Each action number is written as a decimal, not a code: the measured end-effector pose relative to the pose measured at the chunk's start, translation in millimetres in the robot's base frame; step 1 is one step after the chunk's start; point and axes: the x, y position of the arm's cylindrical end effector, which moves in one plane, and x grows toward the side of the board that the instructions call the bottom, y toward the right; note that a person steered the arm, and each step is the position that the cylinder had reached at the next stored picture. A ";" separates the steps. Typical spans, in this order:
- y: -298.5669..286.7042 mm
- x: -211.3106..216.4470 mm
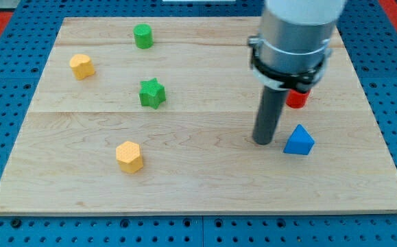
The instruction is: Slide the yellow hexagon to the bottom center
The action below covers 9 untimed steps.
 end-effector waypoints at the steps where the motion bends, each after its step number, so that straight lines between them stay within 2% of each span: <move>1: -44.3 0.0; 4: -221.4 4.5; 5: -235.8 24.1; 9: -203.3 40.6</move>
